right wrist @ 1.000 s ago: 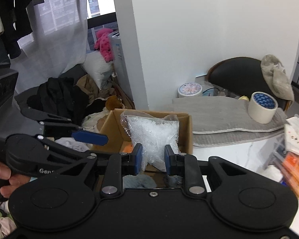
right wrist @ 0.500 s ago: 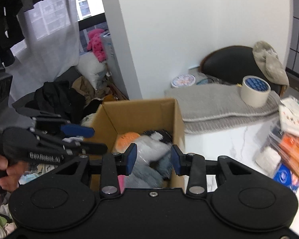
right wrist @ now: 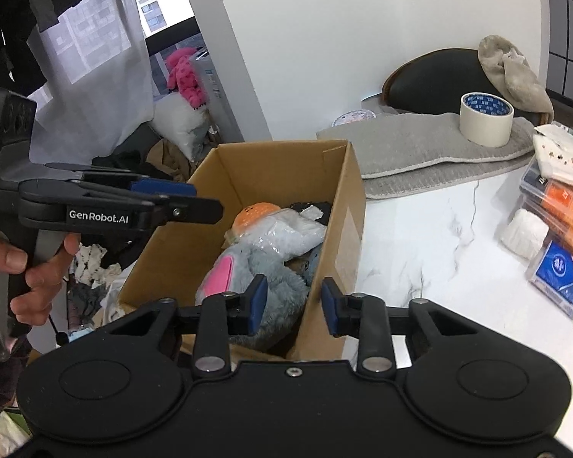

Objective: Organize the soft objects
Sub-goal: 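Open the right tool to drop the plastic bag into the box, then move both tools to the white paper wad and blue tissue pack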

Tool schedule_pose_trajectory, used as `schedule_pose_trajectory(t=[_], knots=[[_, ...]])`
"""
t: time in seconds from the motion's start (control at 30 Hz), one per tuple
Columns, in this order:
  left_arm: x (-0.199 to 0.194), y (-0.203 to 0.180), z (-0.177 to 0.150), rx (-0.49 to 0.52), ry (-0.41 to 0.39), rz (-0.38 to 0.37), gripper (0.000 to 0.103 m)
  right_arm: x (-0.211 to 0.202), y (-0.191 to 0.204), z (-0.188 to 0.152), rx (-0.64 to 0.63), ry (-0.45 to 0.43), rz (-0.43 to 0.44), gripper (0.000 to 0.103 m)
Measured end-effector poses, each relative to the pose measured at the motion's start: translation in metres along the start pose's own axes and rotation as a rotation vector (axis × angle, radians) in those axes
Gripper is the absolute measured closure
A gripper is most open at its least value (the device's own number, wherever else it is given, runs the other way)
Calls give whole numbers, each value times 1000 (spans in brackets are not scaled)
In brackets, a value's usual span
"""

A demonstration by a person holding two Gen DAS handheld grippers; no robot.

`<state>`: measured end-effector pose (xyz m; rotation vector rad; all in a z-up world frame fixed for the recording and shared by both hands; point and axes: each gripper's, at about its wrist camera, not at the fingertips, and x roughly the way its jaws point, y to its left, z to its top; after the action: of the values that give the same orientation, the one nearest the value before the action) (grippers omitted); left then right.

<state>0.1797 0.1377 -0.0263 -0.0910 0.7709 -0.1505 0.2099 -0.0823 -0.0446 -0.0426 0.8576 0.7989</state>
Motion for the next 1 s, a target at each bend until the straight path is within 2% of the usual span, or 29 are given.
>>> schedule_pose_trajectory(t=[0.27,0.43,0.67,0.9,1.0], knots=[[-16,-47,-3,37,-57,-61,44,-22,-10,-17,31,-20,41,77],[-25,-79,-11,37,-98,-98,34,-42,-24,-30,56,-46,-3,77],[-23,-122,-19,71,-117,-94,30,-69,-49,-47,103,-90,-65,75],[-17,-146,-21,70,-121,-81,27,-89,-70,-61,136,-124,-99,75],[-14,-153,-21,63,-121,-73,21,-96,-79,-67,145,-138,-114,65]])
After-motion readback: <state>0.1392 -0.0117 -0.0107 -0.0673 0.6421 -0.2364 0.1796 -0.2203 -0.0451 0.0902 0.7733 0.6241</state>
